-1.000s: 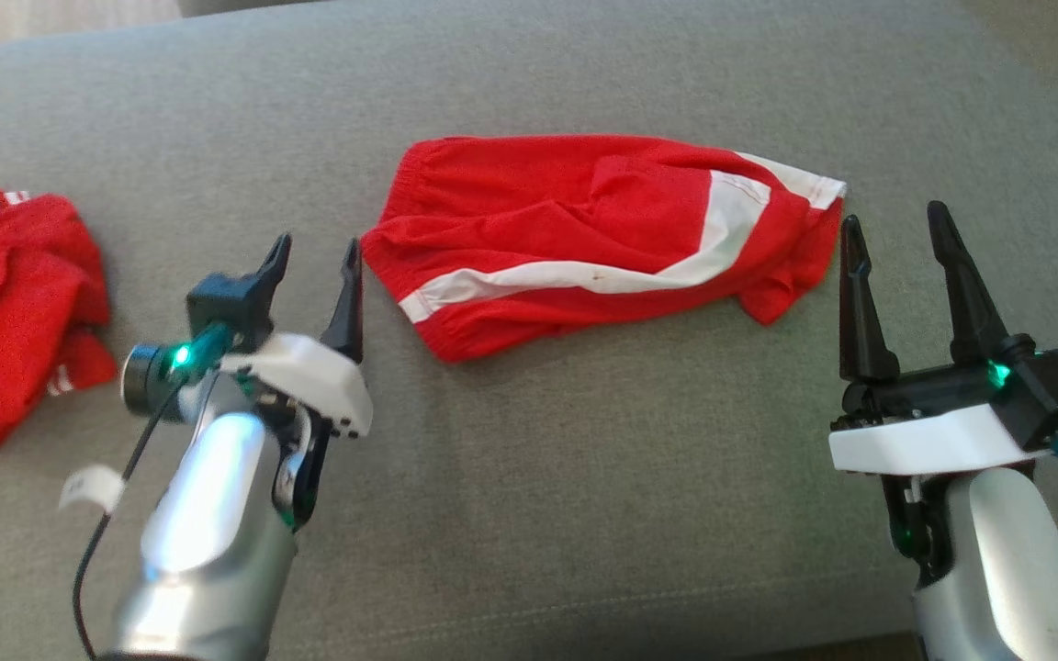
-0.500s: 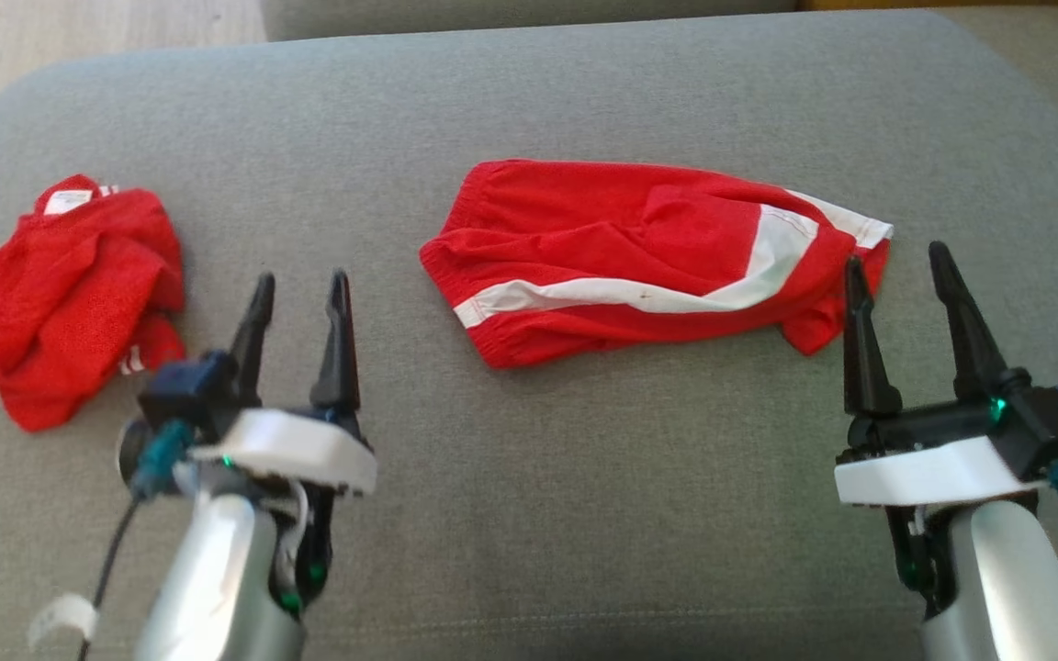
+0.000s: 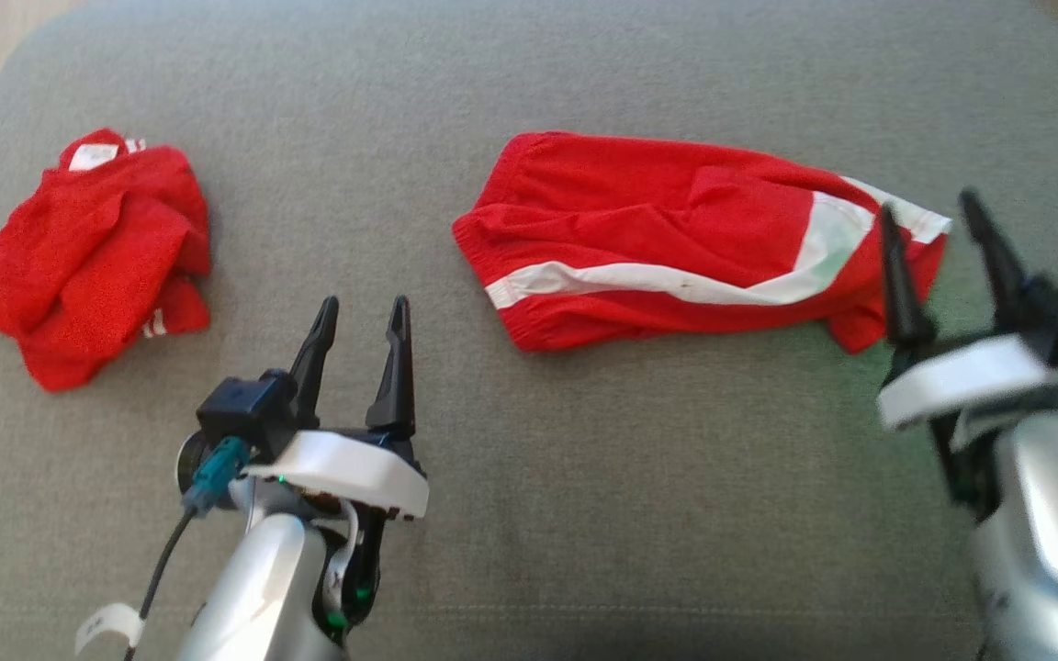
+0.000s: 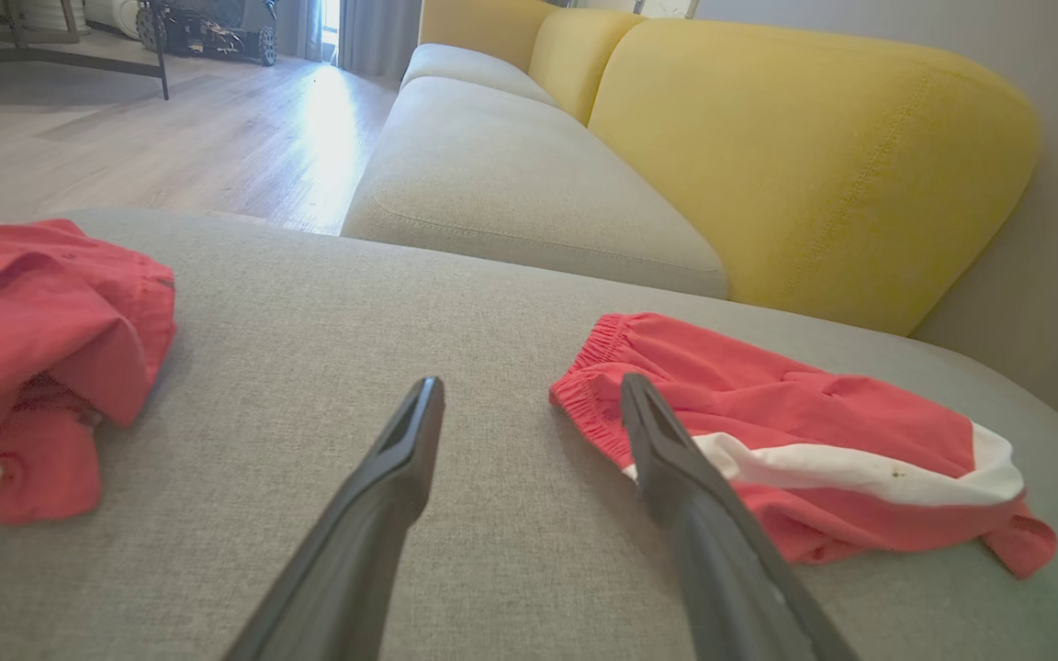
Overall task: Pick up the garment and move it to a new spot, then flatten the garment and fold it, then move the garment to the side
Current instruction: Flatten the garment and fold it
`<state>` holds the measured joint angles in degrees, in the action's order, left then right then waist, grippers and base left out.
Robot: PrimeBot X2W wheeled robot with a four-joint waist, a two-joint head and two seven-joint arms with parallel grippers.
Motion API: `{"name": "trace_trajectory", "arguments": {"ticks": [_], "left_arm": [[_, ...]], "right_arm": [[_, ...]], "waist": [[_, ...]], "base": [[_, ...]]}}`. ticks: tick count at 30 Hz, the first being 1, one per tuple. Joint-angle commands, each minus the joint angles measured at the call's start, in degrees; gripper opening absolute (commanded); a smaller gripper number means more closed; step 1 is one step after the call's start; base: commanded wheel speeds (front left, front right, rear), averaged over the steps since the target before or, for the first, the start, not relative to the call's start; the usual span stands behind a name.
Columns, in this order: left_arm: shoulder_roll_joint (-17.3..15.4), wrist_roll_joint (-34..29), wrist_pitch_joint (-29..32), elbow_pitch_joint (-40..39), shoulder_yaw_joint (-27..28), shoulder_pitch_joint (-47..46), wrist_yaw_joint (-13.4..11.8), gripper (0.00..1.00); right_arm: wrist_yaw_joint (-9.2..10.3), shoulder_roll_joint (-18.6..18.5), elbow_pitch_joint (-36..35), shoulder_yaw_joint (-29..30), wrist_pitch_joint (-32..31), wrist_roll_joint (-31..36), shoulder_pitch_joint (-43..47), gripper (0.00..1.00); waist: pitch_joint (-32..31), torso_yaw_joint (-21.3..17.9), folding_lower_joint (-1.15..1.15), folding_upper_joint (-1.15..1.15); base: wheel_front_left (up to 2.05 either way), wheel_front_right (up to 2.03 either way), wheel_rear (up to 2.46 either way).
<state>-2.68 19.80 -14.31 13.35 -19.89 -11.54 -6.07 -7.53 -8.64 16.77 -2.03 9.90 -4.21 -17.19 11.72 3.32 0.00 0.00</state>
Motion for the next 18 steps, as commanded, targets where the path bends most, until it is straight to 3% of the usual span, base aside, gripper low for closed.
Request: {"name": "trace_trajectory", "arguments": {"ticks": [1,10,18], "left_arm": [[-0.21,0.55,-0.69,-1.68,1.12,-2.96,-0.47,1.0],[-0.21,2.23,-0.69,-1.89,-1.78,-4.62,-1.44,1.0],[-0.21,2.47,-0.69,-1.74,-2.41,-6.09,-1.97,1.0]], "right_arm": [[0.04,-1.71,0.33,-0.96,-1.52,-1.56,-3.52,1.0],[0.04,-9.08,10.66,-5.15,-8.91,-4.41,-11.59,1.0],[0.04,-11.89,14.67,-10.13,-10.58,-7.2,-15.15,1.0]], "waist": [[1.0,0.92,0.0,0.0],[4.58,3.41,0.0,0.0],[6.48,3.88,0.0,0.0]], "base": [[0.0,0.0,0.0],[0.0,0.0,0.0],[0.0,0.0,0.0]]}}
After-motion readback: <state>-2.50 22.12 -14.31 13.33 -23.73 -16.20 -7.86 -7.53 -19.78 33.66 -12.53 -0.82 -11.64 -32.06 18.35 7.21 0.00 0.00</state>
